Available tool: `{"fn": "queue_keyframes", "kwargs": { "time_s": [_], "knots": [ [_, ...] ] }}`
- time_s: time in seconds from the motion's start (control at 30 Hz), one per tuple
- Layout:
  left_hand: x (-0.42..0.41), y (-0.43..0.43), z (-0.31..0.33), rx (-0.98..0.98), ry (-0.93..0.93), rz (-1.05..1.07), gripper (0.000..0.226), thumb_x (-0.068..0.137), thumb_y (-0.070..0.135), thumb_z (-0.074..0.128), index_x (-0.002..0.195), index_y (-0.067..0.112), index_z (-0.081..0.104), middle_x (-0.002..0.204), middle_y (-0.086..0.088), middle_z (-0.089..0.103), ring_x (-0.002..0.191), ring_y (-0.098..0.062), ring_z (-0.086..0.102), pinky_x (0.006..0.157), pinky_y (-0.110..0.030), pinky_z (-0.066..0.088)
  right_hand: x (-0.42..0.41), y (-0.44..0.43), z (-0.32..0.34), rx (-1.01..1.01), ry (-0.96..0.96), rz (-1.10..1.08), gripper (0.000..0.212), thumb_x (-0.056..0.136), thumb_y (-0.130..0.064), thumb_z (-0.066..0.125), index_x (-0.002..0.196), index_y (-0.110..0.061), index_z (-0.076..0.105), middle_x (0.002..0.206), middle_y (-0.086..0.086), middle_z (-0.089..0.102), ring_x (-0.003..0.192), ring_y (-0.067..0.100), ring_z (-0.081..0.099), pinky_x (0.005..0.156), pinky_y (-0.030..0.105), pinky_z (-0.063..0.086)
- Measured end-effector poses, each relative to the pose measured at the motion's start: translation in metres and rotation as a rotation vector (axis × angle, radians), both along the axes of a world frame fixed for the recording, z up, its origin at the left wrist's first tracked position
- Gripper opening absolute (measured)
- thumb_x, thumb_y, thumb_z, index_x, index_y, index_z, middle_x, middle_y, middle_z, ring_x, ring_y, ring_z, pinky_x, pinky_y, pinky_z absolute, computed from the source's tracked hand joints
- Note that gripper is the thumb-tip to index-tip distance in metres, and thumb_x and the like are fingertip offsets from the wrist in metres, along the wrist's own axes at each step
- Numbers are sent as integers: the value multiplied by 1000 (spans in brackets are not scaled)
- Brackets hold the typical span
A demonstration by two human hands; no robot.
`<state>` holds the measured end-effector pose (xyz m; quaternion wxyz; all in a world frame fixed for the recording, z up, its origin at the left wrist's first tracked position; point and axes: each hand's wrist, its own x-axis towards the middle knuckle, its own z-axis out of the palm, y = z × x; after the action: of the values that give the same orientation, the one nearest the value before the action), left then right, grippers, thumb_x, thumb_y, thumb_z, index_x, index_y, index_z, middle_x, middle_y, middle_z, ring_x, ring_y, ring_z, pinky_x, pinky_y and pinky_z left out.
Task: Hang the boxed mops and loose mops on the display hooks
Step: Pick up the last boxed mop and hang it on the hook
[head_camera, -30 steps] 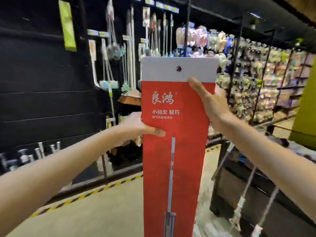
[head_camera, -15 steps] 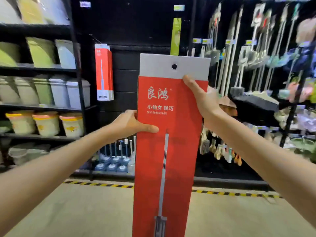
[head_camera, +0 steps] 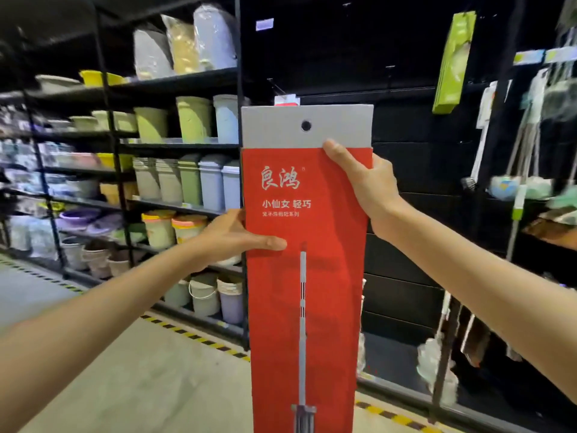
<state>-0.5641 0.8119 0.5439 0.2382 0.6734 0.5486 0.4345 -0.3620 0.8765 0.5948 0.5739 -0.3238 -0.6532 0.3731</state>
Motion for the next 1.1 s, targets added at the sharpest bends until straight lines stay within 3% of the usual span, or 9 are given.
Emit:
{"fn": "queue_keyframes", "kwargs": {
  "time_s": [0.1,0.2,0.33,0.57,0.67,0.77,0.83,0.97,1.1],
  "knots": [
    [-35,47,0,15,-20,18,76,31,64,85,100,39,65,107,12,72,101,-7,66,96,-35,49,-36,46,1,6,-7,16,87,50,-79,67,116,-23,59,102,-1,71,87,18,71,80,43,59],
    [-73,96,-5,23,-15,4,65,41,57,82,100,38,64,104,14,73,97,-2,67,89,-29,49,-75,96,-2,-5,-11,15,94,39,-83,64,112,-23,61,100,-1,71,85,18,71,77,42,59],
    [-135,169,-17,49,9,-1,66,48,59,80,109,37,64,105,13,72,99,-6,67,95,-38,50,-135,168,-10,-18,-5,16,76,55,-75,69,109,-22,63,99,0,72,85,20,72,79,44,59],
    [-255,311,1,68,35,34,84,35,73,80,108,34,66,104,13,73,101,-8,67,97,-40,49,-247,289,14,-7,-21,-77,88,37,-84,62,102,-24,67,98,-2,72,88,18,70,81,44,58],
    [-294,366,15,81,30,35,79,35,67,81,104,31,67,99,11,74,95,-9,69,92,-37,53,-283,333,25,5,-18,-106,90,38,-84,61,106,-25,66,102,-4,71,91,16,69,83,43,57],
    [-330,419,23,99,34,27,88,29,74,82,105,31,67,102,9,73,98,-12,68,95,-41,51,-318,378,31,14,-15,-113,86,41,-83,62,105,-25,66,102,-4,71,91,16,69,83,42,57],
    [-352,451,26,103,17,-4,84,28,73,82,101,33,70,102,10,74,100,-12,68,98,-42,49,-342,411,34,15,-7,-118,93,38,-86,61,107,-25,66,106,-3,70,95,17,68,86,44,56],
    [-391,519,25,134,-14,-11,77,29,69,83,96,32,72,100,11,74,98,-10,69,99,-40,49,-387,488,38,-10,24,-112,132,20,-93,62,131,-23,53,129,1,61,115,25,60,97,51,48],
    [-422,591,24,185,-47,6,45,37,60,79,80,49,71,95,17,74,97,-6,68,97,-34,50,-423,563,42,-73,77,-93,133,10,-88,67,125,-24,54,123,1,62,112,28,60,98,53,46]
  ]
}}
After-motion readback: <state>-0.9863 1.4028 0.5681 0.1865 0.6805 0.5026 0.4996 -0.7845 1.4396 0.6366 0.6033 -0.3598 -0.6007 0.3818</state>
